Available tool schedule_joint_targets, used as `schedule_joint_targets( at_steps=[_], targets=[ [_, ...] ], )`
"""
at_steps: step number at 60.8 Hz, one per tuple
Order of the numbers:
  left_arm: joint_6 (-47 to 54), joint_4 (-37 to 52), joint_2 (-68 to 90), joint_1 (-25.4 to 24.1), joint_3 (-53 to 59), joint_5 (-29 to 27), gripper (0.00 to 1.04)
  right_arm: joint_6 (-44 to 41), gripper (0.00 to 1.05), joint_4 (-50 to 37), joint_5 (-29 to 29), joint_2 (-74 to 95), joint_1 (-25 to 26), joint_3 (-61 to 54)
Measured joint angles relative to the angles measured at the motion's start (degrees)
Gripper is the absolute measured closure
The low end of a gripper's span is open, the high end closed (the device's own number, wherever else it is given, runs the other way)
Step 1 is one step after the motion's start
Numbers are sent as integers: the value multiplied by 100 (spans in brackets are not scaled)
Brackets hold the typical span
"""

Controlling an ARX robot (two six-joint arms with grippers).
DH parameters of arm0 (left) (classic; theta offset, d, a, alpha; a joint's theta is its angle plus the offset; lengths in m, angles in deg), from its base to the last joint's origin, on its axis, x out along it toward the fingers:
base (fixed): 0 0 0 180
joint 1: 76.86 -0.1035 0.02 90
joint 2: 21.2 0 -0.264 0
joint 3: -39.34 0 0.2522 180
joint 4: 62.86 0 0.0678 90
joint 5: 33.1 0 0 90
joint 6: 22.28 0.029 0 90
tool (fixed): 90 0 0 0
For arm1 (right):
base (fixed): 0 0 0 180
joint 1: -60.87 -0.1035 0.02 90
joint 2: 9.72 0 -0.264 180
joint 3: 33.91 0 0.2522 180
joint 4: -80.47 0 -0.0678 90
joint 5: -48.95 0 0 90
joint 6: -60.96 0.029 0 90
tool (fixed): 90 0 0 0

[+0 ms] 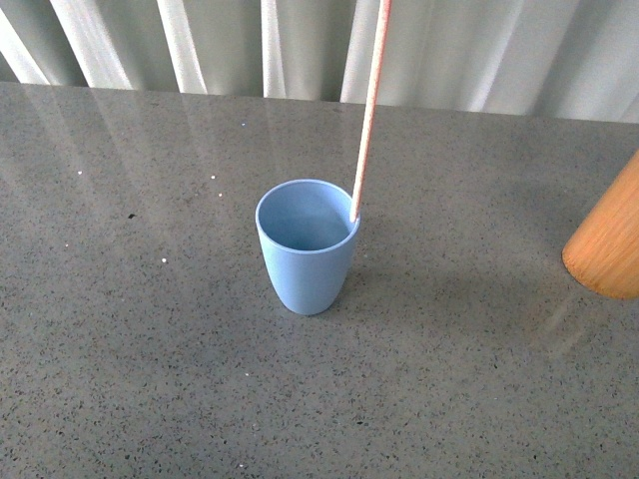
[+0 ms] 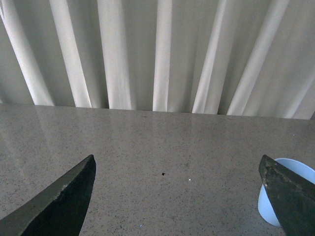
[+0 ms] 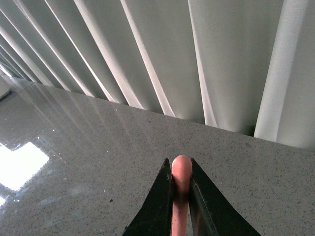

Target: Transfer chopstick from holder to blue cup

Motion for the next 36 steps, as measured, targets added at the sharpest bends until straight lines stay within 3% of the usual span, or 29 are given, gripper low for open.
schedule_joint_targets(
  at_steps=[36],
  targets=[
    [0,0,0,0,0,0,7,-492,101,-275,33,686,-278,133]
  ],
)
